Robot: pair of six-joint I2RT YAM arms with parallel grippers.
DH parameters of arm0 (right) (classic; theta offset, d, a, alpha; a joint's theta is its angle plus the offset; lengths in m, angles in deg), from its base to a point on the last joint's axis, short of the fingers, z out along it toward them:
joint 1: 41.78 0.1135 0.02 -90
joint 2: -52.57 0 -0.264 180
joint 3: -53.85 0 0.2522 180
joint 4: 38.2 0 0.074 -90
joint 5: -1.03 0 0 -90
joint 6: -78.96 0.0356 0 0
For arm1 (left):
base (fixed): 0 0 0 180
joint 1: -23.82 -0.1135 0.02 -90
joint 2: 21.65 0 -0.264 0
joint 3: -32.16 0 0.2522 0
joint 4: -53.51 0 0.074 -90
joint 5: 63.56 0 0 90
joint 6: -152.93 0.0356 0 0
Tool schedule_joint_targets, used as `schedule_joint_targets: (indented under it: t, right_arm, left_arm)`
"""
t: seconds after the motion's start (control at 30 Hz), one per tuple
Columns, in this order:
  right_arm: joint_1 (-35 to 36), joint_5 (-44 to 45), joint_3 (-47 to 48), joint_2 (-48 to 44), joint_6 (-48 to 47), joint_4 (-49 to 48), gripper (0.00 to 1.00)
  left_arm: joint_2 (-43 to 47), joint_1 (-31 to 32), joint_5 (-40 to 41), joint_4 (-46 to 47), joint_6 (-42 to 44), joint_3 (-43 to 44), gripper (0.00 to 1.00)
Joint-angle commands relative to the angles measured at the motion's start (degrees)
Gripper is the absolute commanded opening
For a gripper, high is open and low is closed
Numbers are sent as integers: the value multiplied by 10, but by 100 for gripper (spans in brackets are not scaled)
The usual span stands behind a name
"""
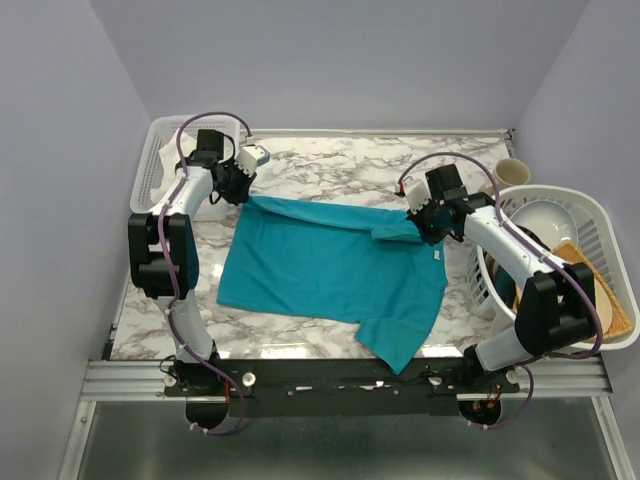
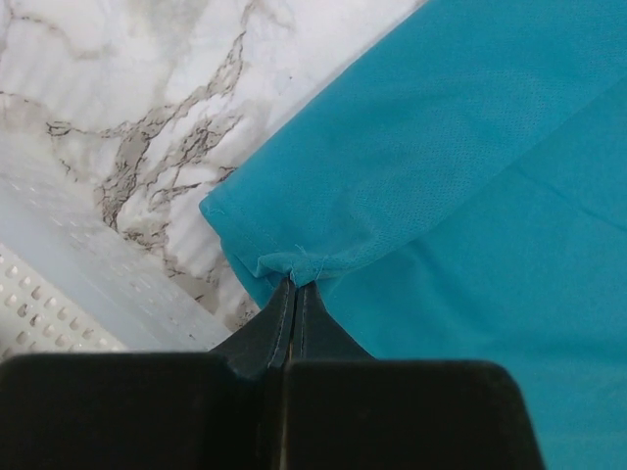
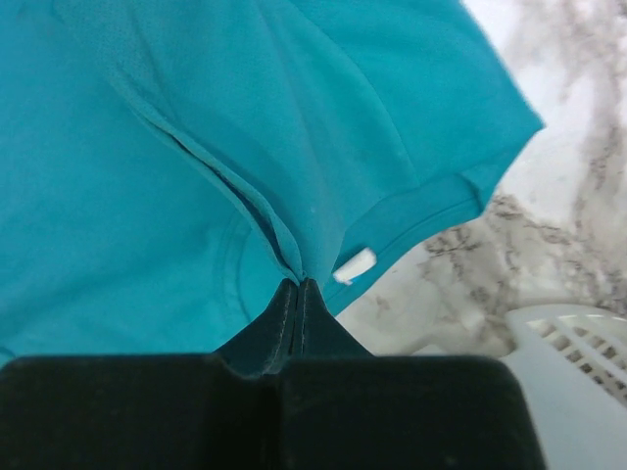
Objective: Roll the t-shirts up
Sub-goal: Fold the T-shirt at the center of the board.
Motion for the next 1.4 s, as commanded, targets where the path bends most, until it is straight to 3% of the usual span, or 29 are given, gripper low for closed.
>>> schedule_joint_targets:
  t: [0.0,0.73,1.2,1.23,1.27,1.33,1.37]
  right_arm:
    - [14,-29,-27,-32,18,38,0]
    - [34,-68,-86,-73,12,61,0]
    - [38,-100,-80,-44,-3,98,1]
    - [38,-103,-66,-45,-4,103,5]
    - [38,-109,-56,-44,-2,117,19]
    - [37,-112,-21,-37,-17,145,41]
    - [32,-117,25,-34,-42,167,43]
  left_arm:
    - [22,-6,21,-25,42,-17,0]
    - [53,-6,49,-42,96,-104,0]
    - [83,-6,51,-73,117,-149,0]
    - [90,-6,43,-75,121,-155,5]
    - [98,-6,39,-79,132,-155,34]
    - [119,-6,23,-83,125,-132,54]
    - [127,-6,8,-80,108,-121,64]
